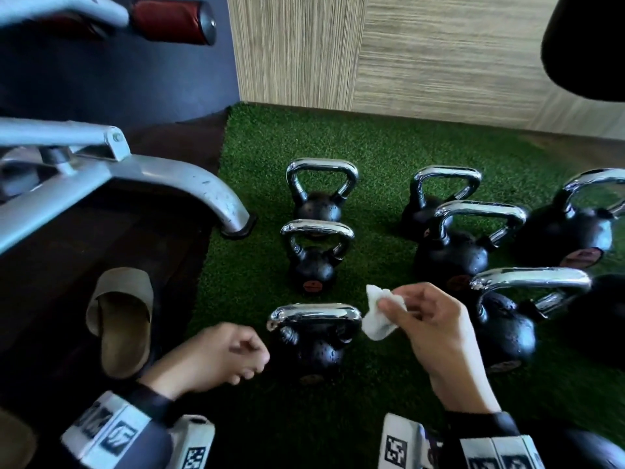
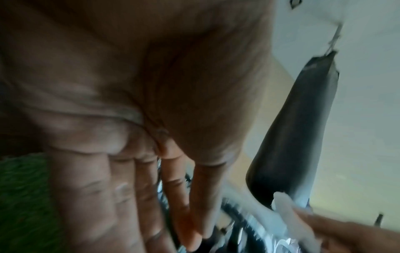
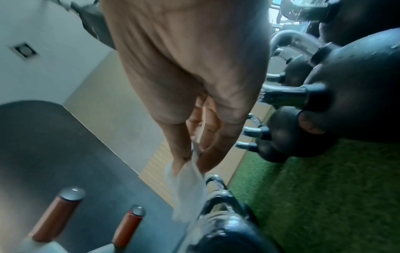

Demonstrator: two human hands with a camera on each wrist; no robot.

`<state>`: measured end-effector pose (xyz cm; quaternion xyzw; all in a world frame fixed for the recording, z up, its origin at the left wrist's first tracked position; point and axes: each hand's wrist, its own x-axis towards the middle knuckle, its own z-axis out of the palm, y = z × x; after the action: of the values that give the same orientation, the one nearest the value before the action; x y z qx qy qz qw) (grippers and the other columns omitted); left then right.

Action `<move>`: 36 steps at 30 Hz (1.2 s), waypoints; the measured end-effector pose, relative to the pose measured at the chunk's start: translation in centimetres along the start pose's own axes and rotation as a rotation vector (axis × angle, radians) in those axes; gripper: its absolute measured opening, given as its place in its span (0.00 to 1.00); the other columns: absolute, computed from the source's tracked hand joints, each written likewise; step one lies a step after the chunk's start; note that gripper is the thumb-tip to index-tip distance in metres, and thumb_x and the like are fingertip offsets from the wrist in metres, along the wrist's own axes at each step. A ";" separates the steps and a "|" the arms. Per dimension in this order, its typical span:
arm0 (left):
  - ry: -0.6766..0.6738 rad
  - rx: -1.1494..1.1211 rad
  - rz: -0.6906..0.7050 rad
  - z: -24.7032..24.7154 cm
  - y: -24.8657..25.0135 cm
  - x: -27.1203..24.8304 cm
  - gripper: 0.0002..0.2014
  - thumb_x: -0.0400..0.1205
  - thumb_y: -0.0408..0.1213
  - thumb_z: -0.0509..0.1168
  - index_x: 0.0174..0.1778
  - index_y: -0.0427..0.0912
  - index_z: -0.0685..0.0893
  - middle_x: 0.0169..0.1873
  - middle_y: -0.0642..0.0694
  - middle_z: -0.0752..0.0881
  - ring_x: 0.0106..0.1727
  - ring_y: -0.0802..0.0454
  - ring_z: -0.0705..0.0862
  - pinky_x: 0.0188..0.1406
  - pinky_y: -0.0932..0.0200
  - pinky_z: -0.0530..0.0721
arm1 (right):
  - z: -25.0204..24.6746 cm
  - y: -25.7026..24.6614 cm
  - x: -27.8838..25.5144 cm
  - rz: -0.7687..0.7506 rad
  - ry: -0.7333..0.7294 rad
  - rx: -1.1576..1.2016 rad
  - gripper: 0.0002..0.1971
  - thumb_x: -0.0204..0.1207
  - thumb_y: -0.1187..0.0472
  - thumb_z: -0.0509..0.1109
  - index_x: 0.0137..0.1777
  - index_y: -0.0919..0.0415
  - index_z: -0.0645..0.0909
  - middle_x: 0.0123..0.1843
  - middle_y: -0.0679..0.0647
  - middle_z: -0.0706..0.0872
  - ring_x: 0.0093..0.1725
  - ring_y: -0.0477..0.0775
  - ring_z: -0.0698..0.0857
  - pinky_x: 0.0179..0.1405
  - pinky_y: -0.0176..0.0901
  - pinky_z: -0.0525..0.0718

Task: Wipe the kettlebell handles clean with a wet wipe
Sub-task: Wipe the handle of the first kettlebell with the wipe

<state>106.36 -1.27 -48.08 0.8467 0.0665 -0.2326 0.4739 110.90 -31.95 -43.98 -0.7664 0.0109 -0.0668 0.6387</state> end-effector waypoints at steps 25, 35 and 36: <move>0.514 -0.340 0.507 1.9 7.9 -2.4 0.12 0.81 0.34 0.76 0.60 0.44 0.94 0.55 0.56 0.94 0.59 0.63 0.91 0.57 0.73 0.86 | 0.7 -1.2 0.5 -0.197 -0.299 -0.275 0.27 0.59 0.61 0.90 0.56 0.38 0.88 0.48 0.43 0.92 0.40 0.46 0.89 0.43 0.41 0.88; 0.736 0.249 0.787 5.3 5.6 0.5 0.14 0.80 0.32 0.78 0.62 0.44 0.93 0.59 0.61 0.92 0.61 0.72 0.88 0.68 0.56 0.85 | 4.7 8.6 0.6 0.126 -0.362 -0.302 0.19 0.55 0.42 0.90 0.46 0.40 0.91 0.42 0.37 0.94 0.44 0.35 0.91 0.49 0.41 0.87; 0.765 0.214 0.782 5.1 5.2 0.4 0.14 0.79 0.31 0.79 0.60 0.44 0.94 0.58 0.60 0.92 0.60 0.71 0.88 0.66 0.58 0.86 | 5.0 8.7 0.6 0.130 -0.350 -0.293 0.16 0.58 0.46 0.90 0.45 0.41 0.91 0.41 0.37 0.94 0.42 0.34 0.90 0.46 0.38 0.85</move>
<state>106.73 -8.43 -46.47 0.8758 -0.1092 0.2791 0.3783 112.72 -28.79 -53.36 -0.8485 -0.0411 0.1107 0.5159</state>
